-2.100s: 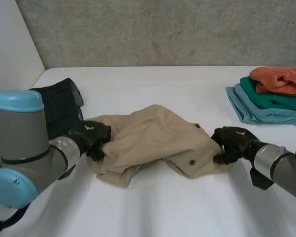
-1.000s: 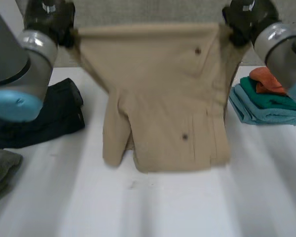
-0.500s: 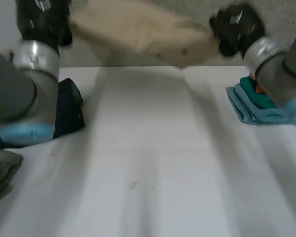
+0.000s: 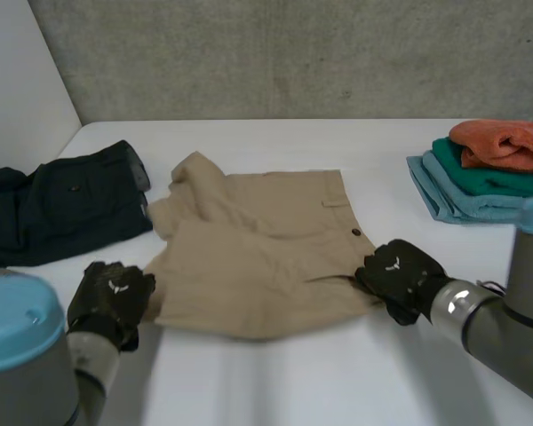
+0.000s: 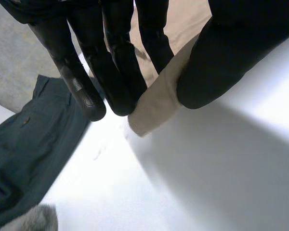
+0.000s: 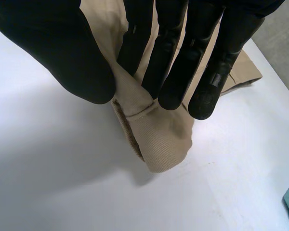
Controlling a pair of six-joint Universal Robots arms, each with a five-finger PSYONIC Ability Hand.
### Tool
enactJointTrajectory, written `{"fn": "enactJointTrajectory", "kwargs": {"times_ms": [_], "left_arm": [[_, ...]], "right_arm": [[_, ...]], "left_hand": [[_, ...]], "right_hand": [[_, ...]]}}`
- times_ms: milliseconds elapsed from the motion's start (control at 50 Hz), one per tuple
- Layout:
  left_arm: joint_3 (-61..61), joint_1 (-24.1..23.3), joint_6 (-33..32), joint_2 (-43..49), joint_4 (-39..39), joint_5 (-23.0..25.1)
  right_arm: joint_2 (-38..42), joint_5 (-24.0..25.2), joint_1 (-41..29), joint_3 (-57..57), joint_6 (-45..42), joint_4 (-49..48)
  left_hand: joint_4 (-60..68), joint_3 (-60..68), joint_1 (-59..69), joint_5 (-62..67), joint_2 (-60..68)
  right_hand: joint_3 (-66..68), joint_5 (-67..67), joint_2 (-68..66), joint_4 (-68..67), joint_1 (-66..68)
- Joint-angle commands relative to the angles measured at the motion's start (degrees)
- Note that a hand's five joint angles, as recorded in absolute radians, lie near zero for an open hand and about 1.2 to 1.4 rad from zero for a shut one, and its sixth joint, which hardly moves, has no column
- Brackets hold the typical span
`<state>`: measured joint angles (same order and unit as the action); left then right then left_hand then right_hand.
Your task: Fold the laundry.
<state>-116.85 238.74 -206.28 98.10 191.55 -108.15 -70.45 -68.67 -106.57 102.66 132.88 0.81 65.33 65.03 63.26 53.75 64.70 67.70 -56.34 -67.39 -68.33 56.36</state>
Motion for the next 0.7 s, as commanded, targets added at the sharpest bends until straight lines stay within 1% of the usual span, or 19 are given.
{"fn": "enactJointTrajectory", "kwargs": {"times_ms": [20, 80, 160, 180, 240, 260, 320, 340, 380, 460, 580, 700], "left_arm": [[-2.0, -1.2, -0.5, -6.4, -4.4, 0.3], [0.3, -0.6, -0.5, -6.8, -4.5, 0.8], [3.9, 0.1, -0.3, -6.8, -4.5, 3.4], [5.0, 0.4, -0.3, -6.4, -4.5, 5.7], [6.5, 1.6, -0.1, -5.7, -4.3, 10.7], [7.3, 3.0, -0.1, -4.9, -4.3, 14.7], [8.8, 5.9, 0.1, -2.0, -4.3, 20.0], [10.0, 6.8, 0.3, 0.9, -4.3, 22.6], [11.4, 7.3, 0.1, 3.8, -4.5, 24.5], [14.9, 8.1, -0.3, 9.4, -4.8, 25.1], [19.1, 9.1, -0.5, 15.8, -4.6, 25.2], [20.6, 9.3, -0.7, 18.7, -4.4, 25.1]], "right_arm": [[-7.1, 6.1, 3.4, 6.9, -1.1, -0.5], [-8.1, 6.5, 5.5, 7.6, -0.9, -0.8], [-8.6, 6.8, 6.5, 7.6, 1.7, -1.9], [-8.7, 6.9, 6.7, 7.6, 2.5, -1.9], [-9.3, 7.1, 7.9, 7.6, 5.7, -2.3], [-9.3, 7.1, 8.0, 7.6, 6.2, -2.3], [-9.3, 8.0, 8.5, 7.6, 7.2, -2.3], [-9.3, 8.4, 8.6, 7.7, 7.3, -2.3], [-9.3, 8.9, 8.7, 7.7, 7.4, -2.2], [-9.2, 9.3, 8.6, 8.1, 7.5, -2.2], [-9.2, 9.3, 8.6, 8.3, 7.5, -2.2], [-9.2, 9.3, 8.5, 8.3, 7.5, -2.3]], "left_hand": [[-48.7, -48.4, -46.6, -47.1, -48.1], [-49.6, -49.3, -47.5, -48.0, -48.9], [-49.1, -48.8, -47.0, -47.5, -48.4], [-47.9, -47.6, -45.8, -46.3, -47.3], [-44.4, -44.1, -42.3, -42.8, -43.7], [-42.2, -41.9, -40.1, -40.6, -41.6], [-37.5, -37.2, -35.4, -35.9, -36.8], [-35.1, -34.8, -33.0, -33.5, -34.5], [-32.3, -32.0, -30.2, -30.7, -31.6], [-25.5, -25.2, -23.4, -23.9, -24.9], [-25.2, -24.9, -23.1, -23.6, -24.5], [-25.2, -24.9, -23.1, -23.6, -24.5]], "right_hand": [[-25.4, 24.0, 25.1, 26.0, -14.1], [-36.2, 34.9, 35.9, 36.8, -24.9], [-40.5, 39.1, 40.1, 41.1, -29.1], [-40.5, 39.1, 40.1, 41.1, -29.1], [-40.5, 39.1, 40.1, 41.1, -29.1], [-40.5, 39.1, 40.1, 41.1, -29.1], [-40.5, 39.1, 40.1, 41.1, -29.1], [-40.5, 39.1, 40.1, 41.1, -29.1], [-40.5, 39.1, 40.1, 41.1, -29.1], [-40.5, 39.1, 40.1, 41.1, -29.1], [-40.3, 38.9, 40.0, 40.9, -28.9], [-40.3, 38.9, 40.0, 40.9, -28.9]]}}
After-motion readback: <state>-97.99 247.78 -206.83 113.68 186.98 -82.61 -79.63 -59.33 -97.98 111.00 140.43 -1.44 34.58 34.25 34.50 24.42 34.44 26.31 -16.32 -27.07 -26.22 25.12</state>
